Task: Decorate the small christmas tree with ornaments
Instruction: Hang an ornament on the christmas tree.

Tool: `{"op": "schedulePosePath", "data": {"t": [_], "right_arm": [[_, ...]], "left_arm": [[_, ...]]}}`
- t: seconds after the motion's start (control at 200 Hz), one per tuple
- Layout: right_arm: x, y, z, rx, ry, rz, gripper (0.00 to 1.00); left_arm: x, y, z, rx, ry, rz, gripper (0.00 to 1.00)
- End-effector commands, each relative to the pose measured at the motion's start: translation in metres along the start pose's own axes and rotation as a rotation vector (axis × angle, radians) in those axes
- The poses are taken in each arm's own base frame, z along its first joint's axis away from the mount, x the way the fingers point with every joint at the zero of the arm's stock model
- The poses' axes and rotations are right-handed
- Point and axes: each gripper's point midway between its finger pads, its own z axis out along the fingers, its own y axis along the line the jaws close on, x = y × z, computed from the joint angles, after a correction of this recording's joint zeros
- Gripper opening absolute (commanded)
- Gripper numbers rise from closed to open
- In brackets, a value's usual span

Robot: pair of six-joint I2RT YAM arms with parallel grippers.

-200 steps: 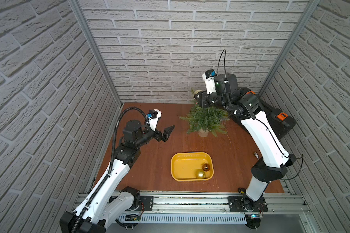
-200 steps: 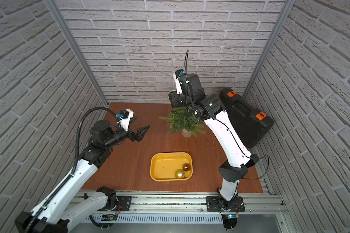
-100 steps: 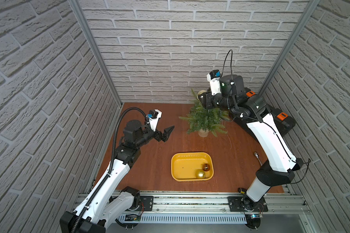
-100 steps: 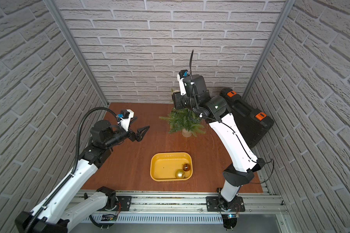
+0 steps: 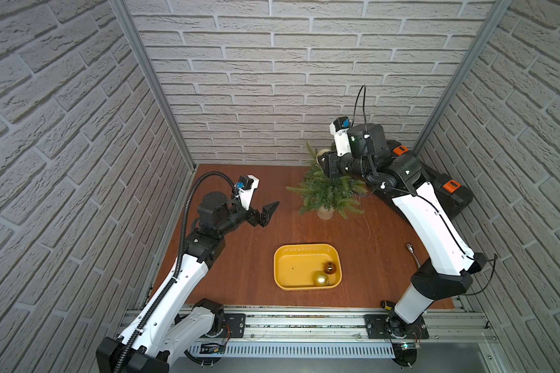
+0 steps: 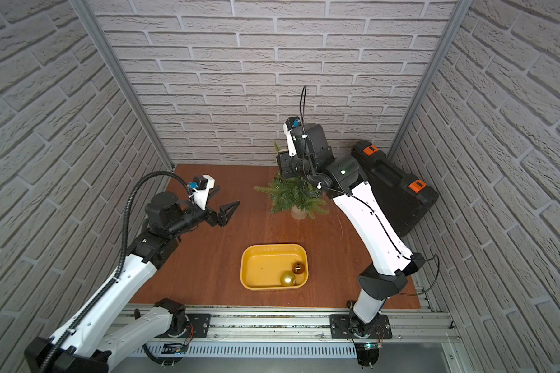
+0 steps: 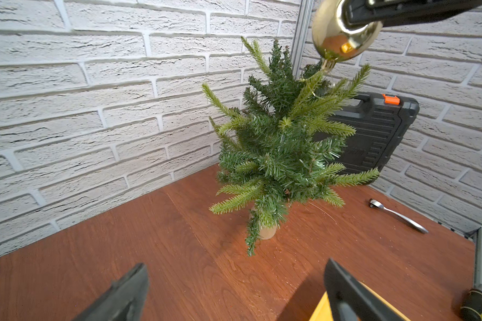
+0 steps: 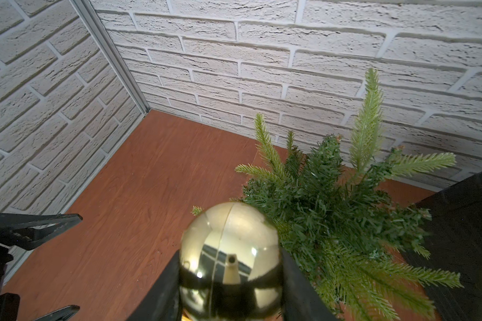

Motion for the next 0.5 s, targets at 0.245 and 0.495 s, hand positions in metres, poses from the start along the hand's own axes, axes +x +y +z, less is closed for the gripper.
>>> {"op": "schedulePosePath", "data": {"t": [0.245,0.495], "right_arm": [[-0.0144,-0.0147,-0.0192,0.043,-0.078,0.004,0.49],[-0.005,-0.0146,-0.0153,0.038,-0.054,0.009,0.49]], "left_arm": [[-0.0065,-0.0006,-0.0002,-0.003,-0.024,0.03,0.98],[-0.0067,-0.0011,-0.0004,-0.004,-0.024,0.032,0.98]]}}
